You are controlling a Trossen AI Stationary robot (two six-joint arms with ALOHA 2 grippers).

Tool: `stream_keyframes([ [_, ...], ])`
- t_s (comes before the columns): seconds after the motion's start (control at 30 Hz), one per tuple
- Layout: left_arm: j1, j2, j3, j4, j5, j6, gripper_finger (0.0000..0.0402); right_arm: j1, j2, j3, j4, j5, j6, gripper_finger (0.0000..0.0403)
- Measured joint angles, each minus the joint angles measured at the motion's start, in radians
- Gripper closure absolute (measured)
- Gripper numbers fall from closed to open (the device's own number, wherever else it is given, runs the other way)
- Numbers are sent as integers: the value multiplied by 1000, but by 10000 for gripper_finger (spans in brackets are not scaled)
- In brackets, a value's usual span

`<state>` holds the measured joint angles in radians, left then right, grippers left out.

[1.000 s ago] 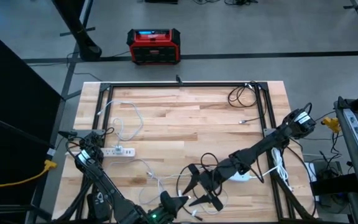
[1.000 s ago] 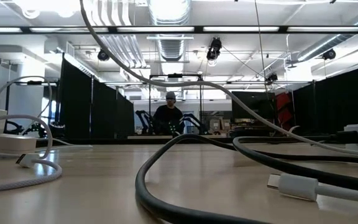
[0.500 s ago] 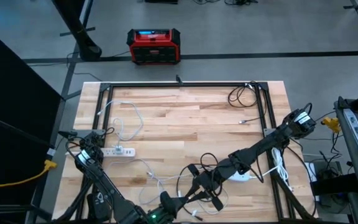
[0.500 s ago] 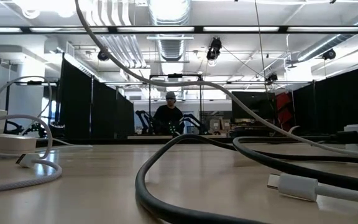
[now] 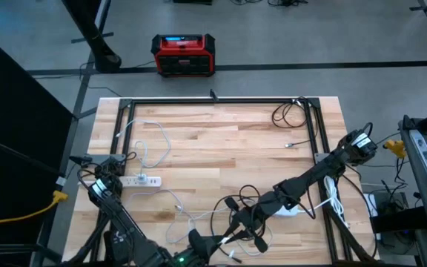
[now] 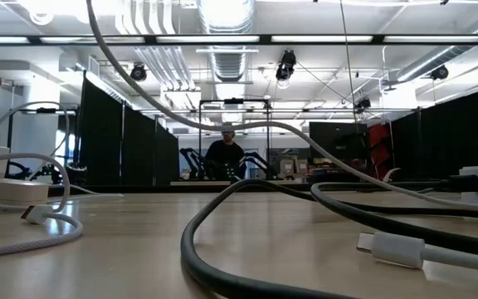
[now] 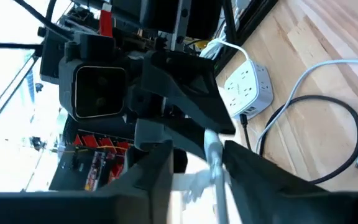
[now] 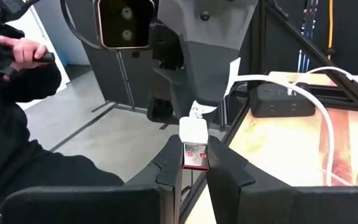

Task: Insert USB
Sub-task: Insert the white charger cable into the left white outlet extension

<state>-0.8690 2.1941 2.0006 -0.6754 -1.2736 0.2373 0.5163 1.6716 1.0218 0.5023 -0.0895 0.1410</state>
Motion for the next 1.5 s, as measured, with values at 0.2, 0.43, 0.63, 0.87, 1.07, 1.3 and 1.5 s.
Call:
stream_keyframes([
  [0.2,-8,-28,0,4,1,-314,203,47,-6,-1,-107,257,-181,363],
  [0.43,12,-122,2,-138,69,-960,196,165,-6,-1,-122,586,-564,363],
  [0.63,77,-129,-9,-280,296,-1250,214,242,-6,2,-101,792,-849,363],
  [0.87,122,-131,-13,-128,431,-1109,210,286,-6,2,-96,1009,-1056,367],
  [1.07,150,-146,-13,-73,438,-1102,182,302,-6,2,-94,1038,-1139,401],
  [1.3,208,-146,-13,-75,527,-1184,149,319,-3,3,-81,1096,-1216,401],
  [1.5,237,-147,-14,-55,605,-1200,141,339,-3,3,-66,1150,-1307,401],
])
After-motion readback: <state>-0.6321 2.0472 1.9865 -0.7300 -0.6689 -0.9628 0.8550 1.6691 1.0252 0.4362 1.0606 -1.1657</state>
